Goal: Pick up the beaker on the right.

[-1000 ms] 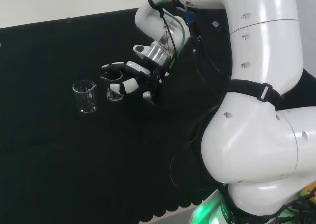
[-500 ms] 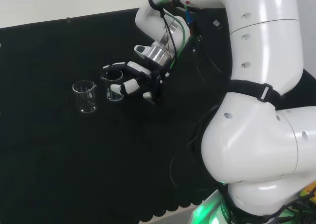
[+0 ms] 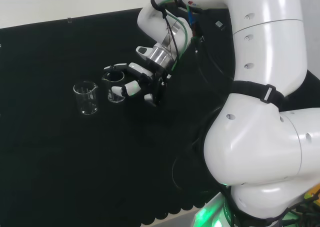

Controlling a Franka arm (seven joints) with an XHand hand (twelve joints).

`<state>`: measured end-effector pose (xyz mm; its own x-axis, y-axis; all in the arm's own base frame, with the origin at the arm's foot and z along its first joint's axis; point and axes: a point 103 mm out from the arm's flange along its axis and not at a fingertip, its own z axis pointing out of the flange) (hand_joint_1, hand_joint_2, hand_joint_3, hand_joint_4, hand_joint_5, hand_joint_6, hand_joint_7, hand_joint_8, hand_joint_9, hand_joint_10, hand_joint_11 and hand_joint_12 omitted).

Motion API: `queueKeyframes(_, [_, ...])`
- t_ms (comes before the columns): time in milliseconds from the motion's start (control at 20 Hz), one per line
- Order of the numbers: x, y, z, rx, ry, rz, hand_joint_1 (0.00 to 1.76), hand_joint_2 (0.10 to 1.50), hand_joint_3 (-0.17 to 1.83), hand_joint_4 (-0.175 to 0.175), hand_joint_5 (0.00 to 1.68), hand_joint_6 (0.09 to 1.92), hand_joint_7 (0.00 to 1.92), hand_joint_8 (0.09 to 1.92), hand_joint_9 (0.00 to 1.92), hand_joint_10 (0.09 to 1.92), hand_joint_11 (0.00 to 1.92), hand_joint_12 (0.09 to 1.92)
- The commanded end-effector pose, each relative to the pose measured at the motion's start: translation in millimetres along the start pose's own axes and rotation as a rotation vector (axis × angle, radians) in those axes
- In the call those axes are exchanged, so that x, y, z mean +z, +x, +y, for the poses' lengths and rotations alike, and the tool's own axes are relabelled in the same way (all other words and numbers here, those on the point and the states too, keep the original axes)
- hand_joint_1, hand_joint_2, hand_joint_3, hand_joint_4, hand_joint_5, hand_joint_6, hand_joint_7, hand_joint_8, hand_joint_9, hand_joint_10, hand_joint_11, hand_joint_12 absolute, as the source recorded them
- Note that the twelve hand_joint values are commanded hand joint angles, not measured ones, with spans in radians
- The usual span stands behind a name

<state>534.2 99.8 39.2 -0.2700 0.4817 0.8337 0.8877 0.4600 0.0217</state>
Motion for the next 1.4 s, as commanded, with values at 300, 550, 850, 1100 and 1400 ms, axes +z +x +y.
queueKeyframes(300, [1.5, 1.2, 1.2, -0.017, -0.024, 0.040, 1.01, 0.32, 1.14, -0.044, 0.35, 0.66, 0.50, 0.72, 0.53, 0.60, 0.00, 1.33])
queueKeyframes(550, [3.9, -0.5, 1.1, -0.012, -0.017, 0.040, 1.01, 0.32, 1.14, -0.044, 0.35, 0.68, 0.50, 0.72, 0.53, 0.60, 0.00, 1.33])
queueKeyframes(850, [4.7, -0.7, 1.3, -0.011, -0.017, 0.038, 1.01, 0.32, 1.14, -0.044, 0.34, 0.69, 0.49, 0.72, 0.52, 0.60, 0.00, 1.33])
queueKeyframes(1100, [6.2, 0.6, 3.2, -0.011, -0.024, 0.042, 1.01, 0.32, 1.14, -0.045, 0.35, 0.71, 0.49, 0.72, 0.52, 0.61, 0.00, 1.33])
queueKeyframes(1400, [7.5, 0.1, 5.5, 0.008, -0.062, 0.071, 1.07, 0.39, 1.10, -0.026, 0.59, 1.07, 0.65, 0.72, 0.66, 0.61, 0.08, 1.35])
